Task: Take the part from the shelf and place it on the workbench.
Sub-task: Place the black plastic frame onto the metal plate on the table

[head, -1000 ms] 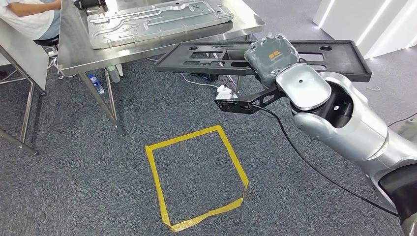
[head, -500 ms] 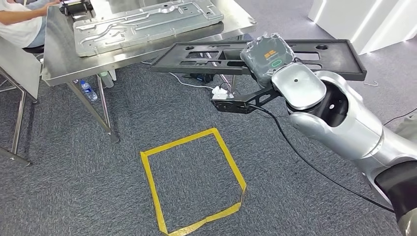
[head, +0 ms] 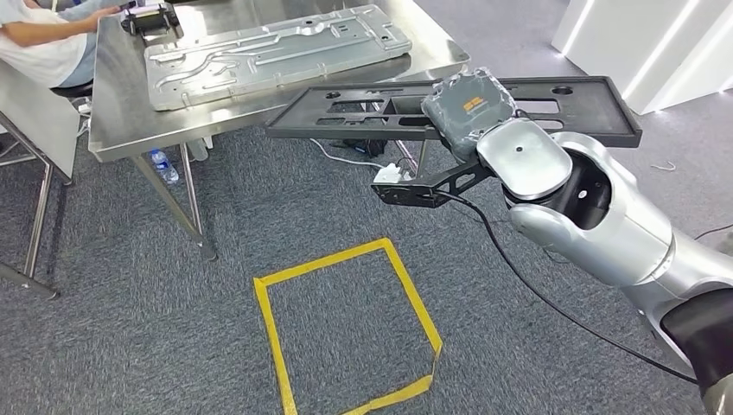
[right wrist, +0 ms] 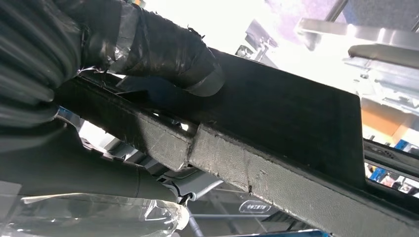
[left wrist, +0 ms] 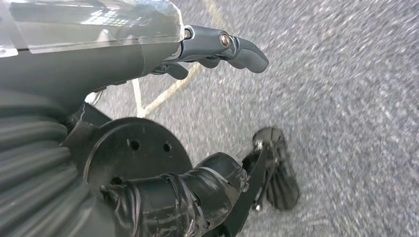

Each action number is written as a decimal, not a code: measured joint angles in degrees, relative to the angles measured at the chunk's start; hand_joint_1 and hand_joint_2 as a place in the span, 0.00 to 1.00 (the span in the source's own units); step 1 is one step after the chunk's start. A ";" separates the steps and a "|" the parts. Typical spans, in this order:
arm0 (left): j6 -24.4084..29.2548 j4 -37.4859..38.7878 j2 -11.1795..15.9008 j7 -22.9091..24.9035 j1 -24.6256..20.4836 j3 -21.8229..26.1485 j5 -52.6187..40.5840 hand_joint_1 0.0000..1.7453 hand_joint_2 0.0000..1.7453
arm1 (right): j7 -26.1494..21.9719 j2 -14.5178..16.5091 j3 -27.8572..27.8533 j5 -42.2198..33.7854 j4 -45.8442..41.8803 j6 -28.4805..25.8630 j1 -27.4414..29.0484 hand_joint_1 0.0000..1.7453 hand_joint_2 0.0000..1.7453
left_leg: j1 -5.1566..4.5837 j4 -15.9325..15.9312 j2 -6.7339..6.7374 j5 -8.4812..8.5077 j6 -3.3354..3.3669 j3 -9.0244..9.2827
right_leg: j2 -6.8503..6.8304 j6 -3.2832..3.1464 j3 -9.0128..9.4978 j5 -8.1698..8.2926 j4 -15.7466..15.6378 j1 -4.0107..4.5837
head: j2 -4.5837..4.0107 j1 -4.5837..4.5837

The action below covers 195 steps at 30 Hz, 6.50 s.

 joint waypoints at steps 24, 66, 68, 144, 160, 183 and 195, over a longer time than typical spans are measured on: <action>1.68 -0.02 0.23 -0.72 -0.19 0.02 0.90 0.00 1.00 | 0.02 0.04 0.16 0.25 0.68 0.70 0.38 1.00 1.00 | -1.43 -1.52 -0.47 6.48 1.51 -5.37 | 1.02 -2.43 9.71 -3.17 -7.16 1.25 | 0.00 0.42; 1.96 -0.44 -0.30 0.28 -0.11 0.00 0.62 0.00 1.00 | 0.02 -0.16 0.26 -0.72 1.79 0.47 0.67 1.00 1.00 | -0.93 2.84 -0.30 2.35 -0.47 -5.56 | 0.15 -1.51 3.55 1.76 -6.06 1.26 | 0.00 0.65; 1.97 -0.48 -0.30 0.30 -0.11 0.00 0.54 0.00 1.00 | 0.02 -0.18 0.26 -0.77 1.85 0.48 0.66 1.00 1.00 | -1.02 2.92 -0.30 2.28 -0.80 -5.71 | 0.25 -1.99 3.59 1.77 -6.23 1.29 | 0.00 0.62; 2.00 -2.39 -0.27 -1.05 0.25 0.00 0.32 0.00 1.00 | 0.01 -0.79 1.97 -1.69 3.77 -1.01 0.55 1.00 1.00 | -0.32 2.83 -0.09 2.89 -1.79 -6.27 | 0.17 -2.61 5.26 0.90 -6.78 1.08 | 0.00 0.46; 2.00 -2.71 -0.44 -1.04 0.36 0.00 0.72 0.00 1.00 | 0.02 -0.70 1.97 -0.76 2.54 2.11 -3.62 1.00 1.00 | -0.43 2.10 -0.38 0.51 -1.22 -2.97 | 0.09 -2.02 3.42 2.57 -6.36 1.22 | 0.00 0.67; 2.00 -2.90 -0.38 -2.29 0.01 0.00 2.11 0.00 1.00 | 0.00 -0.60 1.97 -1.12 0.91 3.63 -5.86 1.00 1.00 | -0.28 -0.43 0.03 3.75 0.40 -3.61 | 0.20 -1.94 -1.29 -5.06 6.71 1.20 | 0.00 0.53; 2.00 -2.90 -0.32 -2.32 -0.11 0.00 2.17 0.00 1.00 | 0.00 -0.58 1.99 -1.21 0.61 3.67 -5.79 1.00 1.00 | 0.15 6.77 -0.07 -1.98 -2.70 -5.21 | 0.40 -3.18 3.71 1.89 -5.99 0.48 | 0.00 0.04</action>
